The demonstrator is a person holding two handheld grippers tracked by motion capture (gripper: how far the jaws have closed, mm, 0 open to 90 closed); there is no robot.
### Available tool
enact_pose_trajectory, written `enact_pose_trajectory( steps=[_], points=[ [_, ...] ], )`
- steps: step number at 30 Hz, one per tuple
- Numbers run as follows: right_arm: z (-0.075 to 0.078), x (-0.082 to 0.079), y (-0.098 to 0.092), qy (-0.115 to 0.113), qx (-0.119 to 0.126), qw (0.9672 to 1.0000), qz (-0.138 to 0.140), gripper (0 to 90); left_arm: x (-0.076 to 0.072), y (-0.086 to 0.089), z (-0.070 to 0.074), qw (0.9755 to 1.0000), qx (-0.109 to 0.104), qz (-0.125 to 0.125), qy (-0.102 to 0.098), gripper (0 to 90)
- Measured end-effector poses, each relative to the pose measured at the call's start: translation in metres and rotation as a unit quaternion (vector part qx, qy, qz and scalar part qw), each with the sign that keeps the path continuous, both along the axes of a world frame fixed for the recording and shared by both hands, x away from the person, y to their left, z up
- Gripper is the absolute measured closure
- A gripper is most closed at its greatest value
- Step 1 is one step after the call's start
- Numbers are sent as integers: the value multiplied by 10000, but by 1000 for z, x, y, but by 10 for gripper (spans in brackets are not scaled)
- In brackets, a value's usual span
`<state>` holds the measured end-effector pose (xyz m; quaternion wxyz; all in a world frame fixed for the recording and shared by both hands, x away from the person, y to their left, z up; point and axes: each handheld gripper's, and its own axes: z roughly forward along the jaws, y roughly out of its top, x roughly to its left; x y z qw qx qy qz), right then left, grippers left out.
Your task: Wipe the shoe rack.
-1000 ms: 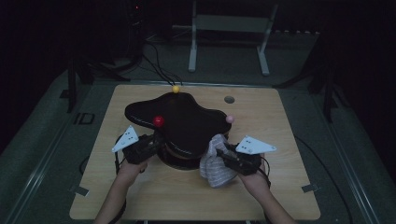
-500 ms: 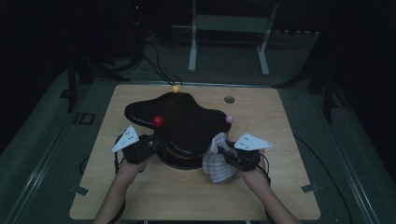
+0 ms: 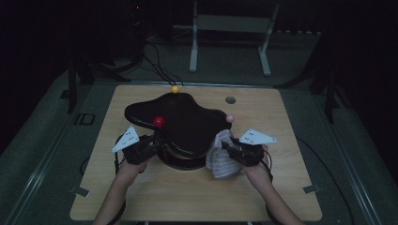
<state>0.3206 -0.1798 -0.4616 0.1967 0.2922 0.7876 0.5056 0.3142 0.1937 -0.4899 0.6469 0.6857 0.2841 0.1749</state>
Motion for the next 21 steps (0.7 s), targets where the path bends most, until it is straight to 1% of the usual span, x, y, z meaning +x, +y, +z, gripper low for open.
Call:
enact_pose_trajectory(
  steps=[2,3,5,7,8,9,11,12,13,15,16,17,19,21],
  points=[
    [0,0,-4,-60,-75,9999,-75,706,0,0,0,10000,-10,-14,6,749],
    [3,1,-6,-60,-43,9999,-117,705,0,0,0,10000,-13,-16,0,749],
    [9,3,-11,-149,58,9997,-203,705,0,0,0,10000,-17,-26,3,749],
    [11,7,-12,-207,118,9994,-253,704,1,0,0,10000,-10,-28,0,748],
    [8,10,-11,-185,68,9994,-269,704,1,1,0,10000,-18,-33,1,749],
    [2,13,-8,-125,-32,9995,-274,704,1,1,0,10000,-14,-32,2,749],
    [-8,16,-7,24,-82,9996,-258,704,1,0,0,10000,20,-31,-11,749],
    [-9,16,-8,47,-166,9995,-276,704,1,0,0,10000,23,-29,-15,749],
    [-9,16,-10,51,-175,9993,-320,703,1,0,0,10000,5,-38,-3,749],
    [-7,17,-12,40,-134,9992,-369,703,1,0,0,10000,-20,-50,4,748],
    [-4,18,-15,10,-80,9992,-404,702,1,1,-1,10000,-27,-59,1,748],
    [5,21,-19,-134,-12,9987,-485,701,1,0,-1,10000,-24,-58,0,748],
    [8,25,-21,-153,59,9985,-517,702,1,0,-1,10000,-18,-53,-1,749],
    [6,32,-21,-116,65,9984,-548,702,1,1,-1,10000,-18,-65,-3,749]
  ],
)
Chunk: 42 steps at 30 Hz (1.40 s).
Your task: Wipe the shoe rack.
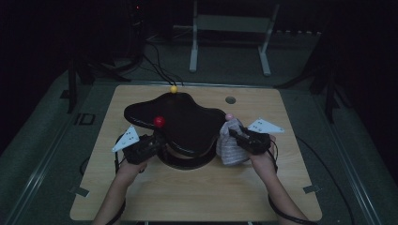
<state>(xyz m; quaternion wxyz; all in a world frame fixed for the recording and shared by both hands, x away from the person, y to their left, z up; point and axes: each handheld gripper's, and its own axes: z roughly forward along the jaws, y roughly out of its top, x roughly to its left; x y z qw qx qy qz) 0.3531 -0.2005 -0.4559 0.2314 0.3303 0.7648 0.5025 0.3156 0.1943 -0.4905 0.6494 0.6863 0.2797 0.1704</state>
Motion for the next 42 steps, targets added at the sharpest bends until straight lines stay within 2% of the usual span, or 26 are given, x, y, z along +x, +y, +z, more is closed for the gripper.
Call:
enact_pose_trajectory(
  steps=[2,3,4,5,7,11,13,16,20,24,26,31,32,36,38,41,42],
  points=[
    [-10,6,3,179,-43,9998,22,704,0,0,0,10000,6,0,2,749],
    [-14,6,3,241,9,9997,5,703,0,0,0,10000,8,1,6,749],
    [-17,6,2,357,-7,9994,36,704,0,0,0,10000,-3,-6,12,749],
    [-19,4,2,380,-64,9992,50,703,1,0,0,10000,-8,-12,3,749],
    [-16,2,-1,306,-56,9995,33,703,1,0,0,10000,-12,-20,9,749],
    [4,6,-6,106,197,9997,-21,702,1,0,0,10000,-10,-17,12,749],
    [12,10,-5,-31,221,9998,-1,701,0,0,0,10000,1,-8,11,749],
    [16,19,0,-56,204,9997,99,701,1,0,0,10000,-15,-18,10,748],
    [6,30,6,142,196,9996,167,705,1,0,0,10000,0,-11,6,748],
    [-3,26,3,137,272,9995,68,709,1,0,0,10000,-2,-12,2,749],
    [-9,25,-2,223,306,9993,16,710,1,0,0,10000,-13,-17,12,749],
    [-22,27,-9,406,72,9990,-145,708,1,-1,0,10000,-11,-19,18,748],
    [-22,28,-11,409,44,9990,-195,708,1,0,0,10000,-12,-32,16,748],
    [-15,35,-17,293,191,9988,-338,708,1,0,-1,10000,-20,-57,18,749],
    [-14,41,-18,309,234,9986,-362,708,2,0,-1,10000,-28,-72,16,749],
    [-28,49,-13,497,164,9979,-380,710,2,1,-1,10000,-14,-75,7,749],
    [-33,50,-14,547,213,9975,-395,709,2,1,-1,10000,-21,-81,16,748]
  ],
)
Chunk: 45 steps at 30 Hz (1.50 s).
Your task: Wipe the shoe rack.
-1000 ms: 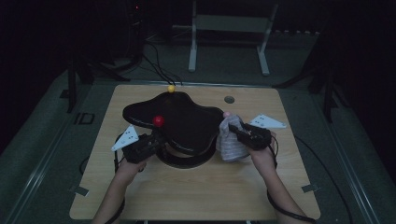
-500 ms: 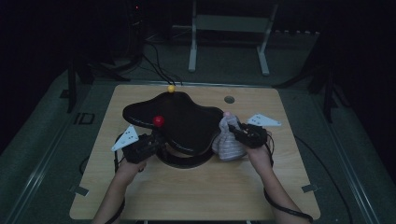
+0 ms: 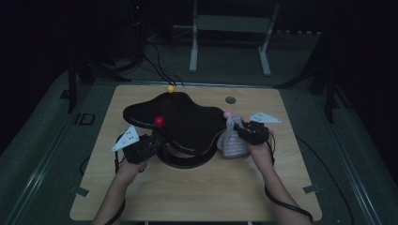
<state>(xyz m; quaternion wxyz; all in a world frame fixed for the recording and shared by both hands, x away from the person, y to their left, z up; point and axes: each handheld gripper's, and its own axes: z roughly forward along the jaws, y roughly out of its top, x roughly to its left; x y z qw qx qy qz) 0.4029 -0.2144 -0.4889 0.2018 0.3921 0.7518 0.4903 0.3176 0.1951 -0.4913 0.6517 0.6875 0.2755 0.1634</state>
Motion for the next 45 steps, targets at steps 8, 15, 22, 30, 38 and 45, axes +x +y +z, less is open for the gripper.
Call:
enact_pose_trajectory(
  steps=[8,15,22,30,38,45],
  points=[
    [-40,-14,13,446,-278,9982,305,708,0,0,0,10000,-9,5,16,748],
    [-43,0,33,277,-165,9992,223,702,0,0,0,10000,-11,2,15,748],
    [-62,6,39,617,-260,9973,316,708,0,-1,-1,10000,-38,-7,12,748],
    [-62,-23,61,579,-477,9939,810,708,-1,-1,-1,10000,-5,-3,-15,748],
    [-61,-59,87,453,-685,9905,1103,703,-3,-3,-1,10000,-24,74,6,748],
    [-57,-62,87,365,-906,9882,1179,690,-12,-17,1,9999,118,65,-69,748]
  ],
)
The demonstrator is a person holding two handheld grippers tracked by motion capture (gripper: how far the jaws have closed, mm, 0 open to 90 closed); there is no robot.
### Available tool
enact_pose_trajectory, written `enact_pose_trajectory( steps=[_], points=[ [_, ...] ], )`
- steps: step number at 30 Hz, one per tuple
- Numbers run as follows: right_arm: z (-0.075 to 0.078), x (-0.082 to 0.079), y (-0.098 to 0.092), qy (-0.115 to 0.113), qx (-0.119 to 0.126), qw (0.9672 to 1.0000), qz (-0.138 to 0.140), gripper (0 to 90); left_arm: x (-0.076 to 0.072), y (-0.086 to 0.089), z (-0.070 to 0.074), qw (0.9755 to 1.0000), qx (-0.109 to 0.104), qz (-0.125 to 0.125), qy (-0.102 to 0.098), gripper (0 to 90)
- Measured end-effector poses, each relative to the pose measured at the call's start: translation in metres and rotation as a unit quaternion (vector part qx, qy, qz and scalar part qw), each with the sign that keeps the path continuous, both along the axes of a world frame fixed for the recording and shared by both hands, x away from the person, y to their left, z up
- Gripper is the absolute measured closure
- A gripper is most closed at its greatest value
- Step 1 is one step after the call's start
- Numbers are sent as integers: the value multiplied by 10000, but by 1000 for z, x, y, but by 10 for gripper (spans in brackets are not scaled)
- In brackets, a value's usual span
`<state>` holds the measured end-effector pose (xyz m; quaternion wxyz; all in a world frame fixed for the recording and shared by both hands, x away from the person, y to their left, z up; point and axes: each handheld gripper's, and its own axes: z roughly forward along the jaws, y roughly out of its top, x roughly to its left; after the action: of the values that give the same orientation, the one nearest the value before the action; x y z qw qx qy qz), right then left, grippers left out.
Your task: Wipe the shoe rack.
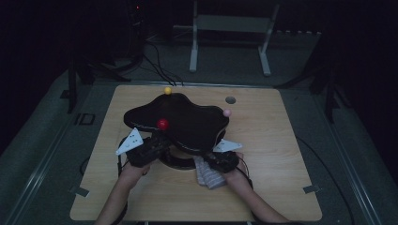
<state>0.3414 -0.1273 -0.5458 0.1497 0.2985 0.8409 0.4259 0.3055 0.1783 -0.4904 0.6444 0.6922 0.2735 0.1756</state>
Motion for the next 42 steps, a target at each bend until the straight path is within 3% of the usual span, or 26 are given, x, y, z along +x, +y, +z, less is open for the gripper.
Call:
enact_pose_trajectory(
  steps=[4,8,10,13,15,18,19,24,29,32,34,37,41,42],
  points=[
    [0,12,-15,-67,3,9995,-294,691,-7,-16,1,9994,234,96,-232,748],
    [-2,14,-18,-35,77,9990,-441,701,-9,-18,0,9994,186,129,-258,747],
    [-3,7,-10,-155,-52,9988,-470,703,-9,-18,-1,9994,156,141,-280,748],
    [-4,-5,7,-186,-34,9991,-376,707,-10,-20,-4,9992,49,195,-336,747],
    [-4,-12,17,-220,-160,9994,-206,708,-10,-20,-4,9992,32,203,-344,747],
    [-5,-20,36,-315,-92,9992,-218,710,-10,-20,-6,9991,-21,224,-364,747],
    [-5,-21,41,-245,28,9994,-227,710,-10,-20,-6,9991,-38,229,-366,747],
    [-6,-21,50,-185,174,9994,-224,707,-10,-19,-8,9989,-105,223,-390,747],
    [-6,-21,42,-344,37,9992,-204,709,-8,-17,-6,9991,28,100,-410,748],
    [-6,-12,19,-466,-203,9978,-414,708,-7,-17,-6,9991,33,84,-425,748],
    [-5,-5,9,-447,-193,9965,-685,709,-8,-17,-6,9991,37,94,-419,748],
    [-5,-6,8,-397,-181,9959,-799,711,-8,-17,-6,9990,51,86,-427,748],
    [-6,-24,34,-257,44,9992,-298,712,-8,-17,-5,9991,55,77,-423,748],
    [-6,-27,40,-330,50,9993,-189,711,-8,-17,-5,9991,53,73,-408,748]
  ],
)
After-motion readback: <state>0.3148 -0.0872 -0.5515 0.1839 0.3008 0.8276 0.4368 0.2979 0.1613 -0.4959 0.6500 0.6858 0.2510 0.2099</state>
